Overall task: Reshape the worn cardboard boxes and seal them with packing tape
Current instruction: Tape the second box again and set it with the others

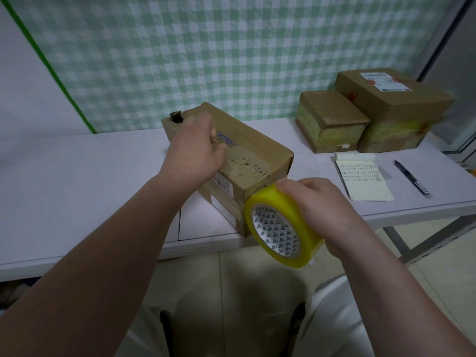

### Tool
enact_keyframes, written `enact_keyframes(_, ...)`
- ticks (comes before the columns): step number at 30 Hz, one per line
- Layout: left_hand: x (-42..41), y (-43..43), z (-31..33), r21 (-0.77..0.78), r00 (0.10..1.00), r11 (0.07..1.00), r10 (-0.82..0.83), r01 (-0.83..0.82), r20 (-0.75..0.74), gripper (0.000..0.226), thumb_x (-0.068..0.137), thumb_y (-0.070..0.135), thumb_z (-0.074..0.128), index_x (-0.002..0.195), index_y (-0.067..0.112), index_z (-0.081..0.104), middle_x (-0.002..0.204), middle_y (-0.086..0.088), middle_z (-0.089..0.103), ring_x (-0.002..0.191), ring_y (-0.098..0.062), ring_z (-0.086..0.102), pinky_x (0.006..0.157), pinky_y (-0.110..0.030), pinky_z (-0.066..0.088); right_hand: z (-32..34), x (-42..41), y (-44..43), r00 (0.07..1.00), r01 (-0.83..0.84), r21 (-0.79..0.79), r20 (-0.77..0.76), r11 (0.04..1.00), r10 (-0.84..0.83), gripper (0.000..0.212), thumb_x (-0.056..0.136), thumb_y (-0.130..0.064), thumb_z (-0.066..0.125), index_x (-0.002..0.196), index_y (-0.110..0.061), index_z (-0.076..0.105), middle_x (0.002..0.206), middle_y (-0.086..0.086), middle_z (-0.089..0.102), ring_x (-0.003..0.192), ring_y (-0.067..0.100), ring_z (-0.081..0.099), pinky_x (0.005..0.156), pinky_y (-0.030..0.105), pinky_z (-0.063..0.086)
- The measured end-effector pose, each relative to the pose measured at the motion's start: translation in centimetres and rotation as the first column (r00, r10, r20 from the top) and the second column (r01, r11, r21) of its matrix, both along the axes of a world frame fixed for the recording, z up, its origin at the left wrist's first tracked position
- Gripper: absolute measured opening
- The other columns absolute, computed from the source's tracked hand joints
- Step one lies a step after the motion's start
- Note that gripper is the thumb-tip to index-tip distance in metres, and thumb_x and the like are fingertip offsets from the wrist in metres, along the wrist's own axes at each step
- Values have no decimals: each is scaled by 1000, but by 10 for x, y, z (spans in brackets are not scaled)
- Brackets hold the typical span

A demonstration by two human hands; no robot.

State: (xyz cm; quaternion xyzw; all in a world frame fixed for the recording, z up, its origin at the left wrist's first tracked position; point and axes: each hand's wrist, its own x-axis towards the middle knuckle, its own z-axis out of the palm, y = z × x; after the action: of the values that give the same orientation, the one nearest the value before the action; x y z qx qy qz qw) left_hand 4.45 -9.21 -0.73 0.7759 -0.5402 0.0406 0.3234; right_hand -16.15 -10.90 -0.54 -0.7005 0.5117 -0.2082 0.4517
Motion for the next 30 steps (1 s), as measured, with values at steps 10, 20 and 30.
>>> enact_keyframes(10,-13,19,8,-100,980,976,-192,196,44,34,97,21,38,115,11,65,112,-4,64,105,-15,54,87,-26,37,1,1,1,999,26,8,19,1000,-26,47,85,-45,56,93,1,68,93,20,69,86,35,66,75,45,55)
enact_keyframes(20,-18,44,-19,256,743,768,-636,586,208,61,99,46,12,145,14,37,151,-3,36,141,-15,28,115,-43,20,-4,0,3,998,5,11,56,1000,-6,42,87,-41,56,89,-1,68,90,18,69,86,34,65,71,39,53)
enact_keyframes(30,-2,33,-19,240,745,775,-629,584,220,60,99,47,12,142,17,42,148,0,40,139,-10,30,116,-49,9,-8,1,1,995,-9,40,95,999,5,45,89,-40,54,94,3,67,95,22,68,90,37,65,69,35,48)
